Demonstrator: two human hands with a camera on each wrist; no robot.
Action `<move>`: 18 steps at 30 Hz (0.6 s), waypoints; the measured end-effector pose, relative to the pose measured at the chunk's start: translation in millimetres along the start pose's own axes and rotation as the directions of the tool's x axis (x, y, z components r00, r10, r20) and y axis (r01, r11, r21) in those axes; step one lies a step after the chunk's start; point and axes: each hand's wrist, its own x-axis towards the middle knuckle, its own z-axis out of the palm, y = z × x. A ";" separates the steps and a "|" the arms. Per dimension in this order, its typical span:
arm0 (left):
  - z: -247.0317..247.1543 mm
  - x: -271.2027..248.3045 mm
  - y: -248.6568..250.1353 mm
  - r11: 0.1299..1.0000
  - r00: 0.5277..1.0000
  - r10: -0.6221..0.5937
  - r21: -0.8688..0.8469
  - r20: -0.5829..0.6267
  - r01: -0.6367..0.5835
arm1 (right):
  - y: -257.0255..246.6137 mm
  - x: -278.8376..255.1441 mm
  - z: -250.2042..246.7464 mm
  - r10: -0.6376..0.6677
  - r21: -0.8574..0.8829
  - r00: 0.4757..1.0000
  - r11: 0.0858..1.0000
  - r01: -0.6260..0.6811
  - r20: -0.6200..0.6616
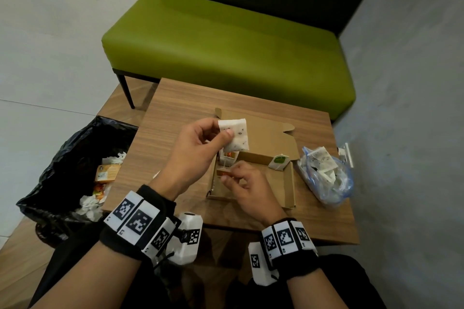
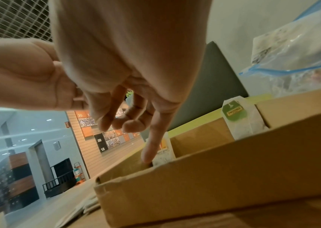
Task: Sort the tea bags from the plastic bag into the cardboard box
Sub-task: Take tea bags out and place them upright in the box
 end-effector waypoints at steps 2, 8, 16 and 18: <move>-2.8 3.0 -11.2 0.989 0.998 0.046 0.146 -0.049 -0.039 | -1.6 -4.9 -1.1 -0.018 0.014 0.998 1.000 0.017 0.065; -3.9 -1.1 -32.5 0.933 0.997 0.056 0.358 -0.052 -0.033 | -5.3 -15.7 -5.0 -0.079 0.203 0.991 0.974 0.099 -0.106; 3.6 -11.0 -49.9 0.981 0.998 -0.044 0.191 0.040 0.035 | -13.0 -9.5 -6.6 0.078 0.336 0.961 0.942 0.017 -0.265; 3.8 -12.6 -52.0 0.988 0.997 -0.060 0.147 0.051 0.051 | -15.4 -9.2 -6.2 0.084 0.308 0.957 0.951 0.006 -0.278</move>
